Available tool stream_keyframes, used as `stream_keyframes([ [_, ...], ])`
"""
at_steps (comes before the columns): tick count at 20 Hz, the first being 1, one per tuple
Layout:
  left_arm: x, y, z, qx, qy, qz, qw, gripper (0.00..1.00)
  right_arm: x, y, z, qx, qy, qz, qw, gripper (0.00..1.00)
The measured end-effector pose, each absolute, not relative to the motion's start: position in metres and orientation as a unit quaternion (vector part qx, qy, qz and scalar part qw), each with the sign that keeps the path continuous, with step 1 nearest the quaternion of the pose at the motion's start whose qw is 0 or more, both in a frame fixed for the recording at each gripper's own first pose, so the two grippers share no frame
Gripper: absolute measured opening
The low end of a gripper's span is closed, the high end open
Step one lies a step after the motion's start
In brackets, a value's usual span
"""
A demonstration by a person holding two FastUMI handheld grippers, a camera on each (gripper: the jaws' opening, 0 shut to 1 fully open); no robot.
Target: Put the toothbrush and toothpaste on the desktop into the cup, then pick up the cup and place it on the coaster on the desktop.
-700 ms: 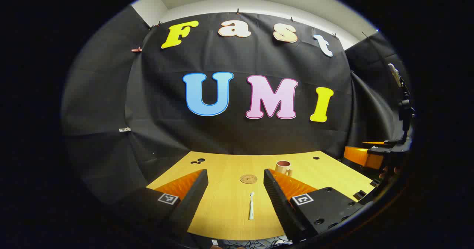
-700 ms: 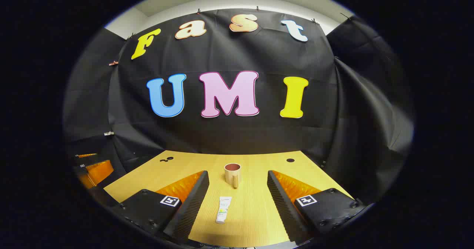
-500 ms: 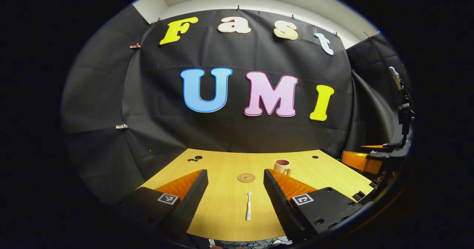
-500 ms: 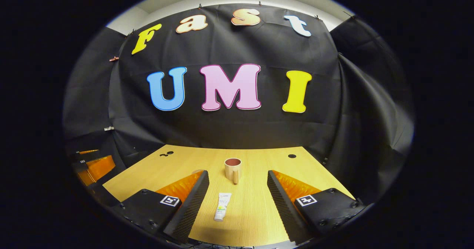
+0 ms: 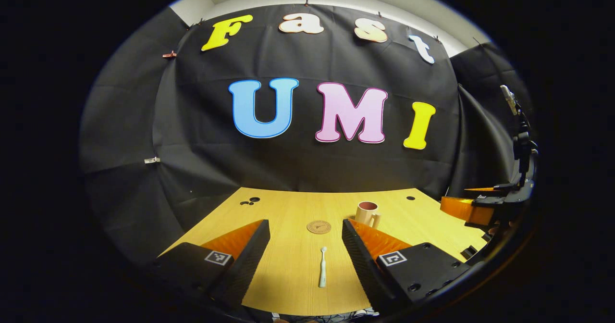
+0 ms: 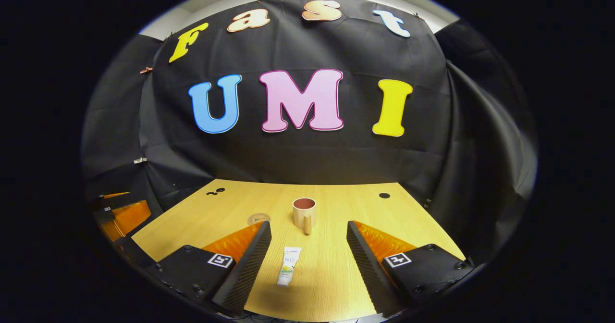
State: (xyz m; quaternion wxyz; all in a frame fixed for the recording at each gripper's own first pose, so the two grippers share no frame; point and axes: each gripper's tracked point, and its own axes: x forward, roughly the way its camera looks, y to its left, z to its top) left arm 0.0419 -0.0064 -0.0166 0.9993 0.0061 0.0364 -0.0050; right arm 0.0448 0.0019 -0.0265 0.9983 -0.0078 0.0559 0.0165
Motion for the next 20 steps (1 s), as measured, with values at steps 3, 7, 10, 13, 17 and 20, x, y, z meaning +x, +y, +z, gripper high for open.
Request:
stream_keyframes([
  [3, 0.049, -0.007, -0.016, 0.006, 0.039, -0.005, 0.999, 0.95, 0.051, 0.005, -0.032, -0.008, 0.068, 0.021, 0.997, 0.97],
  [7, 0.056, -0.006, -0.022, 0.008, 0.045, -0.005, 0.999, 0.95, 0.063, 0.011, -0.042, -0.009, 0.087, 0.028, 0.996, 0.97],
  [10, 0.06, -0.002, -0.025, 0.012, 0.051, 0.001, 0.999, 0.95, 0.073, 0.013, -0.053, -0.005, 0.109, 0.03, 0.994, 0.97],
  [13, 0.063, 0.003, -0.031, 0.011, 0.059, 0.013, 0.998, 0.95, 0.088, 0.017, -0.072, 0.0, 0.141, 0.033, 0.989, 0.97],
  [17, 0.067, 0.012, -0.041, 0.012, 0.073, 0.039, 0.996, 0.95, 0.108, 0.024, -0.097, 0.008, 0.19, 0.042, 0.981, 0.98],
  [20, 0.071, 0.018, -0.048, 0.005, 0.084, 0.061, 0.995, 0.96, 0.126, 0.03, -0.11, 0.001, 0.211, 0.057, 0.976, 0.97],
])
